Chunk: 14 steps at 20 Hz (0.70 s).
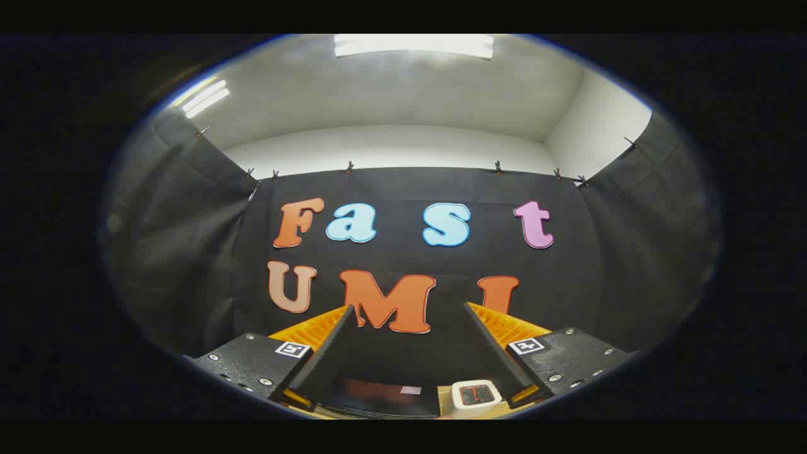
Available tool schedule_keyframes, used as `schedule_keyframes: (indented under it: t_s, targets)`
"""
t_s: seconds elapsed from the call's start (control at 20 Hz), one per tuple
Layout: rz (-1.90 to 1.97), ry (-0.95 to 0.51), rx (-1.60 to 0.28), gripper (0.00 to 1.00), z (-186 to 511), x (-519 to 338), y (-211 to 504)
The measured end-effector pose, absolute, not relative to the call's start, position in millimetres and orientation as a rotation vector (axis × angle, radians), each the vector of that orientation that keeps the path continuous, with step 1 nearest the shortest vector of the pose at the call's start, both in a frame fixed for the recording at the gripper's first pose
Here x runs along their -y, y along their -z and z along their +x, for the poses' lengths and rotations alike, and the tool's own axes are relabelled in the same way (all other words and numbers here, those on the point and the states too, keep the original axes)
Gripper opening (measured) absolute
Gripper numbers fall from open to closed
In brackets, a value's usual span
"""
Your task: Open the toaster oven, put the food inside, and close the toaster oven door.
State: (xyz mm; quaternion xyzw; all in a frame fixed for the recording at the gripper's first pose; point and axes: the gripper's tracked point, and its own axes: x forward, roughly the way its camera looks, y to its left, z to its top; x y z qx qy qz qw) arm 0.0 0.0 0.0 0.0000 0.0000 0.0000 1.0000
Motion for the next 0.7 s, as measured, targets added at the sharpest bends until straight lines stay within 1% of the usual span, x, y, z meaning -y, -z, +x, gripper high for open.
schedule_keyframes:
  t_s: [0.5,0.7]
  targets:
    - [0.03,0.032,-0.094,0.99,1,14,38]
    - [0.056,0.025,-0.129,0.99,0,5,60]
